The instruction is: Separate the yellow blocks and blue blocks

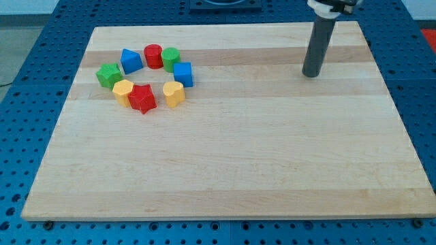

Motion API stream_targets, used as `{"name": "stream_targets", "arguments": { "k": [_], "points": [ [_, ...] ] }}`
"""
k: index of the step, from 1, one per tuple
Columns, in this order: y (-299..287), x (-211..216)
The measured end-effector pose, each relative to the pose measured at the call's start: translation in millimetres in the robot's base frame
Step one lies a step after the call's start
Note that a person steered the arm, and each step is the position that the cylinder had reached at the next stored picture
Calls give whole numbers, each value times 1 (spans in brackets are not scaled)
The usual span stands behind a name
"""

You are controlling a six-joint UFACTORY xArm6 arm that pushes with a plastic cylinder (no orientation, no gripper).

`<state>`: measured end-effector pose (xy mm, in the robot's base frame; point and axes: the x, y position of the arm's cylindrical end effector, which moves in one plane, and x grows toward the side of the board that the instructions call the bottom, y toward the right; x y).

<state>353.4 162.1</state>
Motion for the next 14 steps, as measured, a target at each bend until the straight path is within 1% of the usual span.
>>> {"name": "stream_targets", "arguments": {
  "k": [1, 2, 3, 4, 5, 6, 7, 8, 9, 10, 11, 12, 13, 14],
  "points": [
    [0, 26],
    [-32, 88],
    [-118, 145],
    [-234, 191],
    [-339, 185],
    [-418, 131],
    [-455, 86],
    [-447, 49],
    [-407, 32],
    [-369, 61],
    [-325, 65],
    [-300, 59],
    [-333, 66],
    [-366, 62]
  ]
}}
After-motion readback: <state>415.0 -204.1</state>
